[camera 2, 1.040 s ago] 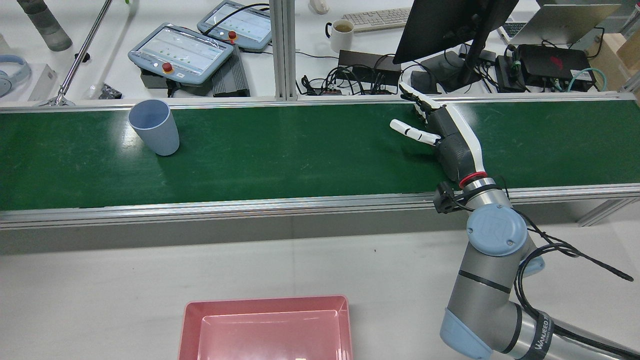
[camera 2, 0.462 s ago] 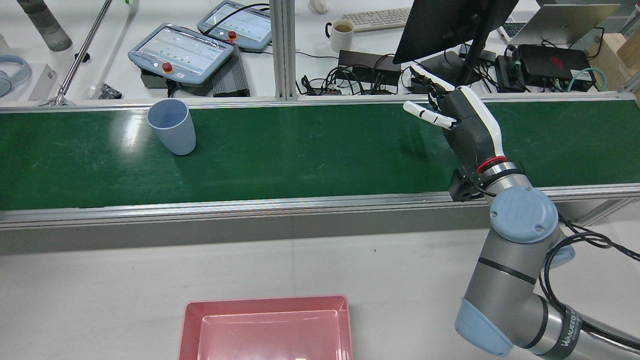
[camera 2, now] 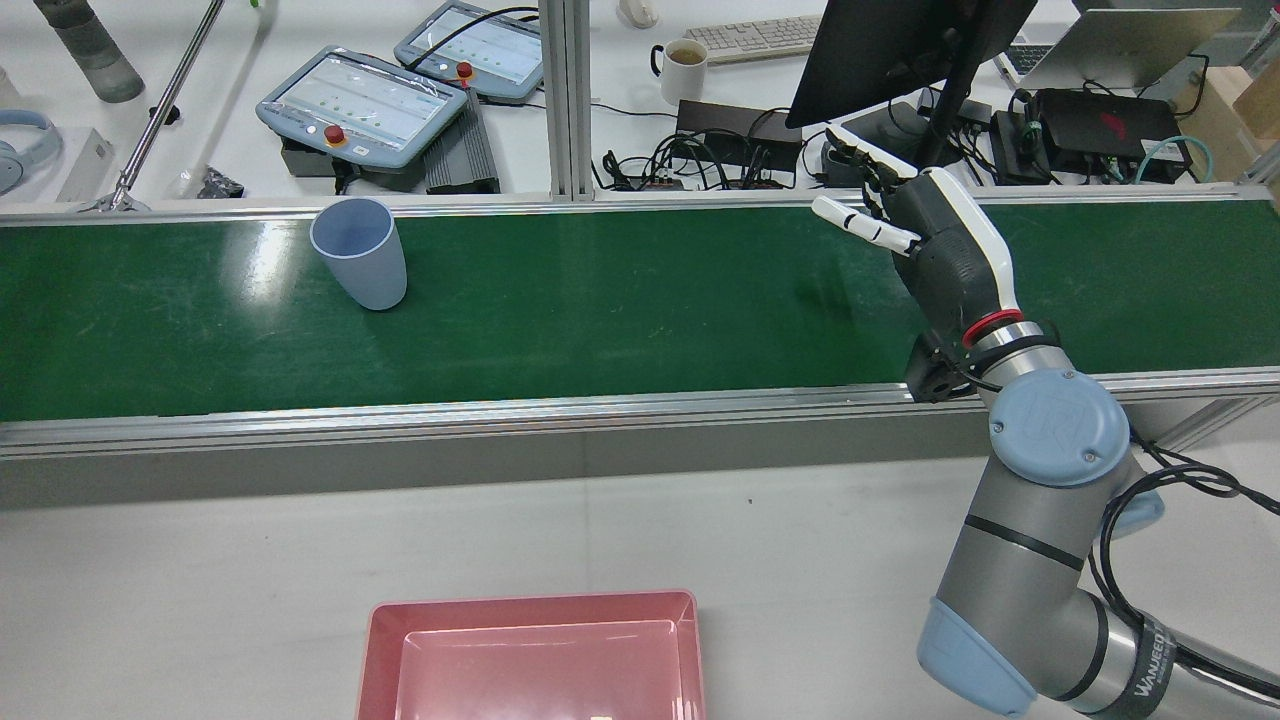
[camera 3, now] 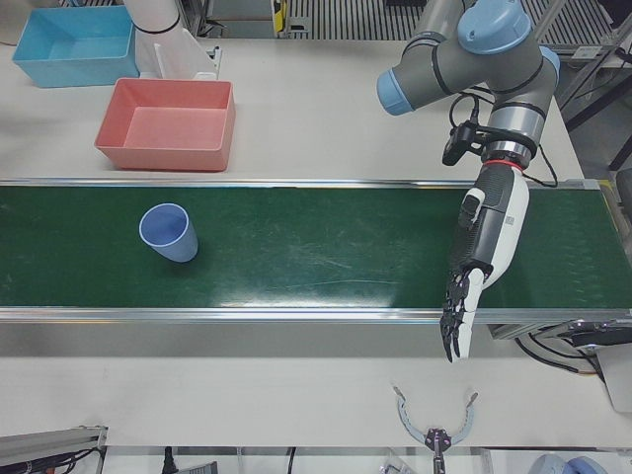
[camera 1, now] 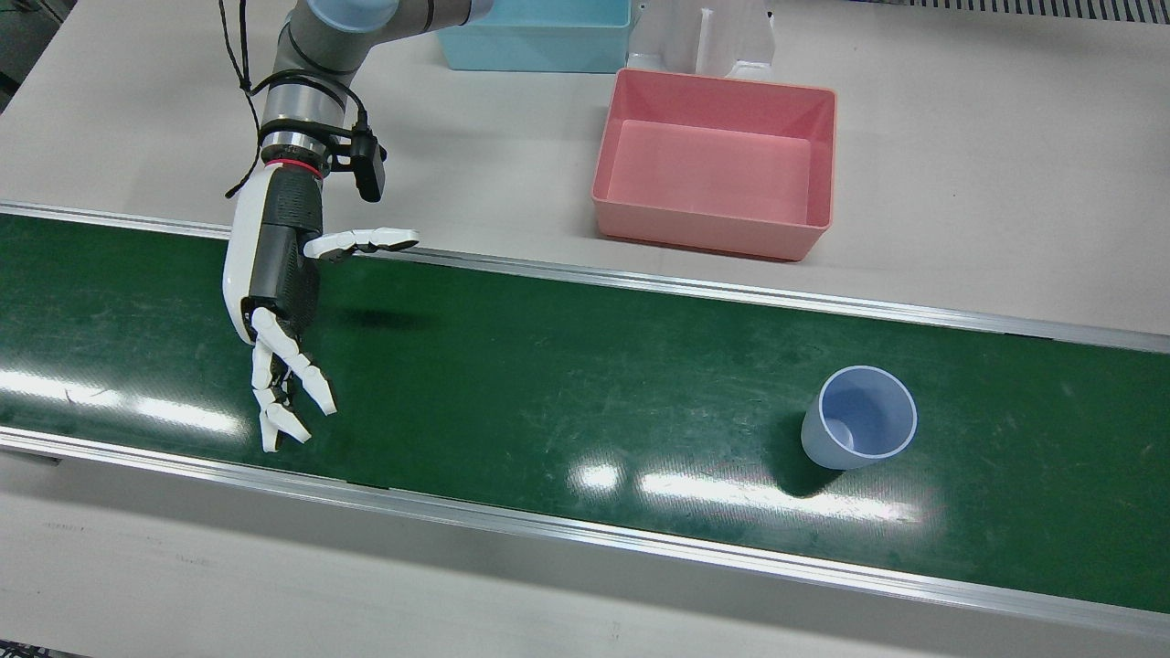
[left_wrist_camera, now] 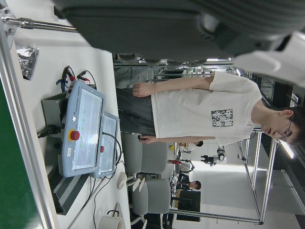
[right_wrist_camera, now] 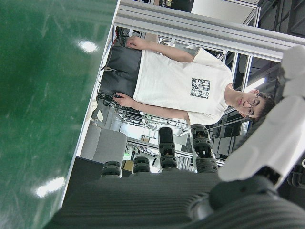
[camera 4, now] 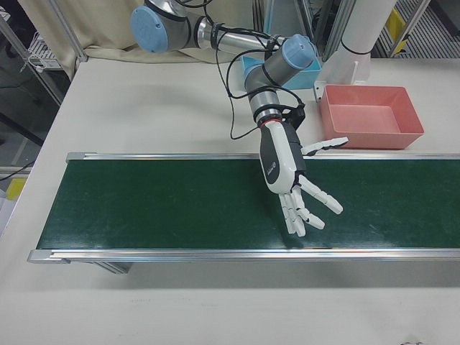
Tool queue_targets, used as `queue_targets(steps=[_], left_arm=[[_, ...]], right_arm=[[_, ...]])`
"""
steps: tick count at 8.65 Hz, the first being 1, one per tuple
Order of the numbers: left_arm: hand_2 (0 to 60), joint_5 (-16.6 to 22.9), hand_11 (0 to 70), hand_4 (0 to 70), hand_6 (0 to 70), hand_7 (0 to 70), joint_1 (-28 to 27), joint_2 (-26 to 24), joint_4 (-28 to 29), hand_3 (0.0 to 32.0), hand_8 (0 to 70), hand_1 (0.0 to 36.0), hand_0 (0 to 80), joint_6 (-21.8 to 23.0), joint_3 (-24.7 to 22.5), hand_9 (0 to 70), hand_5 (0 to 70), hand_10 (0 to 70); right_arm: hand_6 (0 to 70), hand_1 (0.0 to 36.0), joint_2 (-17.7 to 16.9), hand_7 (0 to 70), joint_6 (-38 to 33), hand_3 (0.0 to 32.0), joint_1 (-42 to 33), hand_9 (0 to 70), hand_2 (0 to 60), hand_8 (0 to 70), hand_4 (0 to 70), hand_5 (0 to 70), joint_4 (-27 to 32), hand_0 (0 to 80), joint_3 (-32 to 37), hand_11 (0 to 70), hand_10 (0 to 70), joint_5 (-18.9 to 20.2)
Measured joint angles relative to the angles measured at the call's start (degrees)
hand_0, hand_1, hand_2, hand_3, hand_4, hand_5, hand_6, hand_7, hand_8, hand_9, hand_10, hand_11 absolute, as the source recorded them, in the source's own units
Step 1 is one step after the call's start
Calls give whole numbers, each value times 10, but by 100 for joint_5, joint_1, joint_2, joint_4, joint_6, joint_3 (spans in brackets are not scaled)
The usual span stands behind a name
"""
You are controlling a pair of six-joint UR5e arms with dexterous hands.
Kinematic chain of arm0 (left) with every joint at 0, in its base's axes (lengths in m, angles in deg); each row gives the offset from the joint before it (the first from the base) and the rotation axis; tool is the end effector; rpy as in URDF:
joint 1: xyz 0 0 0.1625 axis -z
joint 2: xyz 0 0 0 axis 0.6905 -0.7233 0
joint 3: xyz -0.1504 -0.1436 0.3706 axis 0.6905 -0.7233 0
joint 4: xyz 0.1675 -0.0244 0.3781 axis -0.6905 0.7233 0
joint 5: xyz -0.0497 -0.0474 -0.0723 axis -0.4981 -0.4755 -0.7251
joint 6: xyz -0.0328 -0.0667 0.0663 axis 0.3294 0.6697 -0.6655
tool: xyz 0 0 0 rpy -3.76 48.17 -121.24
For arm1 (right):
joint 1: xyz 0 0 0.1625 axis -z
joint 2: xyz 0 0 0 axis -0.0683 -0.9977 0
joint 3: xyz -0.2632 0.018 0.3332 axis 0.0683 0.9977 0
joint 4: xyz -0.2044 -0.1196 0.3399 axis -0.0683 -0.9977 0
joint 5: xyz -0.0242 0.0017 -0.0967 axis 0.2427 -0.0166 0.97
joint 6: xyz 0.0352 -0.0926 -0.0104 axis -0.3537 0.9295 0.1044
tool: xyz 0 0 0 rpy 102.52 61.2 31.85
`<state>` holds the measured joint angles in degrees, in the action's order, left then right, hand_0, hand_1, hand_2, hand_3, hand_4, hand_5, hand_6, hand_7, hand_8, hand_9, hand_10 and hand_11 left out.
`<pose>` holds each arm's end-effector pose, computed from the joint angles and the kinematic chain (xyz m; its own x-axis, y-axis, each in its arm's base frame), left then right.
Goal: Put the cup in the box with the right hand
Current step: 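Shift the right hand along the belt to line up with the cup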
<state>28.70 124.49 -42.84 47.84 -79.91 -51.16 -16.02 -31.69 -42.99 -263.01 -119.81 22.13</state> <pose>-0.0164 -0.5852 0.5354 -0.9208 -0.3891 -0.0268 -0.0107 0.0940 -0.9955 -0.2848 -0.4895 0.3749 -0.9677 0.1216 0.2206 -0.2070 0.1151 -0.9716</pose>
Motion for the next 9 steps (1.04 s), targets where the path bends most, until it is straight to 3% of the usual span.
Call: queue_targets(steps=[3, 5, 6, 7, 9], left_arm=[[0, -1, 0, 0, 0, 0, 2, -7, -4, 0, 0, 0, 0, 0, 0, 0, 0, 0], [0, 1, 0, 0, 0, 0, 0, -8, -8, 0, 0, 0, 0, 0, 0, 0, 0, 0], [0, 2, 0, 0, 0, 0, 1, -8, -8, 0, 0, 0, 0, 0, 0, 0, 0, 0], [0, 3, 0, 0, 0, 0, 0, -8, -8, 0, 0, 0, 0, 0, 0, 0, 0, 0], [0, 1, 0, 0, 0, 0, -3, -8, -5, 0, 0, 0, 0, 0, 0, 0, 0, 0]], right_arm=[[60, 193, 66, 299, 17, 42, -12, 95, 311, 24, 1, 43, -5, 457, 66, 50, 24, 179], [67, 170, 170, 332, 138, 34, -78, 112, 318, 32, 9, 38, -12, 423, 74, 65, 36, 256], [60, 46, 296, 305, 342, 50, -162, 105, 24, 30, 122, 35, -11, 471, 84, 60, 33, 369], [61, 5, 423, 318, 519, 50, -224, 106, 0, 29, 156, 27, -6, 464, 146, 52, 30, 469], [62, 0, 582, 333, 667, 42, -259, 109, 0, 29, 173, 22, 1, 458, 299, 49, 29, 555]])
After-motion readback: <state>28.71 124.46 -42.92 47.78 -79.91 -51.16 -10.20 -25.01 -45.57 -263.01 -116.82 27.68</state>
